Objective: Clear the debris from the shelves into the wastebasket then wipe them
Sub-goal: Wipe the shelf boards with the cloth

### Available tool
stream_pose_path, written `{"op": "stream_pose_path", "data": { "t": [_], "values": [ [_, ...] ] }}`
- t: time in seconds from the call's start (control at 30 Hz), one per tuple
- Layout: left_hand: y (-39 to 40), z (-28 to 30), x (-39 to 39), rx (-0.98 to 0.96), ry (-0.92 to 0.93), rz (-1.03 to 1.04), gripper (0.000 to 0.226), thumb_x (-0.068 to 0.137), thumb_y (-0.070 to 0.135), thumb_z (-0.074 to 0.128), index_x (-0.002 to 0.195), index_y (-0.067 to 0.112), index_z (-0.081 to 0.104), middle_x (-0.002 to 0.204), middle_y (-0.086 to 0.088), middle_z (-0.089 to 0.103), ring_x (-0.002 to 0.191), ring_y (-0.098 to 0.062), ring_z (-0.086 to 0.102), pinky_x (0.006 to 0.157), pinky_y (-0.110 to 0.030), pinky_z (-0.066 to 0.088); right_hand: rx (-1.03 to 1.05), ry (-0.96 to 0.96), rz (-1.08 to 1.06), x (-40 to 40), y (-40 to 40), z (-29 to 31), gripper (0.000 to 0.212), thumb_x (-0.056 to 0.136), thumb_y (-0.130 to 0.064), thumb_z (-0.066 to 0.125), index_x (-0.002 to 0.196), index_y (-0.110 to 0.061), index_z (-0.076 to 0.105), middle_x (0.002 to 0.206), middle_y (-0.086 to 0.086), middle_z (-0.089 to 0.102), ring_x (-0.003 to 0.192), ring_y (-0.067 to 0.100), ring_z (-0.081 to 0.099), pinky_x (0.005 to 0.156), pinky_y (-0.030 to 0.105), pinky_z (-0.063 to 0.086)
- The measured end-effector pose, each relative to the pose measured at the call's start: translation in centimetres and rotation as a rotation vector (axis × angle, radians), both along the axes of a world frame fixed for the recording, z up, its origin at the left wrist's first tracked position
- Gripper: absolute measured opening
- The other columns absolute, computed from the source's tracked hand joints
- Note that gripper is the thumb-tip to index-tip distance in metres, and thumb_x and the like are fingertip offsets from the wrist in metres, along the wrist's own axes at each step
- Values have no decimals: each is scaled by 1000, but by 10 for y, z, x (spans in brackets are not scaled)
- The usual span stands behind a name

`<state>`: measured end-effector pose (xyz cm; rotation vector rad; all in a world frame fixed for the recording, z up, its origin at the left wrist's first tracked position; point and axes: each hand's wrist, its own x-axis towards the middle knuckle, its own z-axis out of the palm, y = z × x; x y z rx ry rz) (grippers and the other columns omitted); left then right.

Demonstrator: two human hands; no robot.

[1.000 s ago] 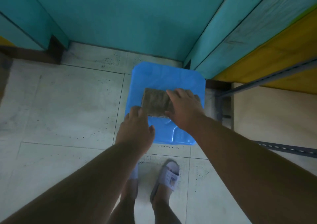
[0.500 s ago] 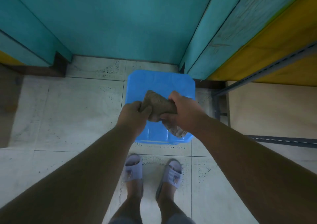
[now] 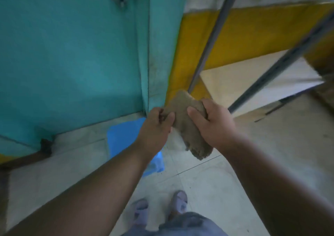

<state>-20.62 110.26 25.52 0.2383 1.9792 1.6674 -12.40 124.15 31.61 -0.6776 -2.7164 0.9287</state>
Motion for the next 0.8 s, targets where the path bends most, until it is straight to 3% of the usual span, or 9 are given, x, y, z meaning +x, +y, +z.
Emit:
{"op": "stream_pose_path", "data": {
  "t": [0.07, 0.13, 0.2, 0.33, 0.47, 0.7, 0.8],
  "values": [
    [24, 24, 14, 100, -36, -69, 17, 91, 34, 64, 98, 20, 57, 70, 1, 64, 65, -18, 59, 69, -42, 50, -14, 64, -114, 32, 12, 24, 34, 91, -43, 57, 76, -13, 50, 67, 5, 57, 61, 20, 55, 56, 39, 49],
    [51, 47, 32, 194, -81, -114, 13, 93, 24, 66, 100, 18, 56, 82, -1, 65, 69, -19, 61, 67, -39, 50, -4, 99, -180, 63, 30, 42, 34, 91, -43, 57, 72, -16, 47, 62, 1, 54, 57, 16, 52, 52, 33, 44],
    [84, 65, 52, 226, -55, -178, 16, 94, 24, 65, 105, 19, 54, 91, -3, 67, 71, -17, 65, 68, -39, 52, 17, 128, -216, 93, 55, 59, 32, 91, -43, 57, 72, -19, 47, 63, -1, 54, 57, 15, 51, 52, 33, 43],
    [167, 83, 106, 179, 16, -281, 25, 98, 34, 57, 117, 18, 52, 99, -10, 69, 73, -18, 65, 71, -40, 55, -30, 193, -304, 160, 124, 84, 22, 93, -40, 57, 76, -27, 49, 71, -5, 59, 66, 16, 59, 62, 43, 56],
    [272, 93, 176, 68, 290, -376, 36, 96, 38, 60, 126, 23, 48, 98, 1, 65, 82, -15, 65, 68, -34, 54, 2, 158, -338, 229, 218, 108, 19, 93, -44, 55, 83, -29, 52, 79, -4, 62, 71, 17, 62, 67, 49, 57],
    [443, 148, 241, -20, 689, -460, 39, 93, 33, 65, 127, 26, 48, 107, 8, 58, 86, -8, 60, 64, -18, 42, 72, 237, -362, 300, 378, 177, 19, 94, -44, 55, 90, -25, 54, 85, -2, 63, 74, 17, 64, 64, 46, 59],
    [507, 179, 231, -30, 835, -449, 40, 91, 31, 65, 127, 25, 49, 112, 6, 57, 87, -12, 58, 70, -24, 43, 135, 337, -393, 292, 442, 203, 24, 93, -45, 56, 87, -22, 53, 81, 0, 62, 70, 19, 63, 62, 48, 58]
  ]
}}
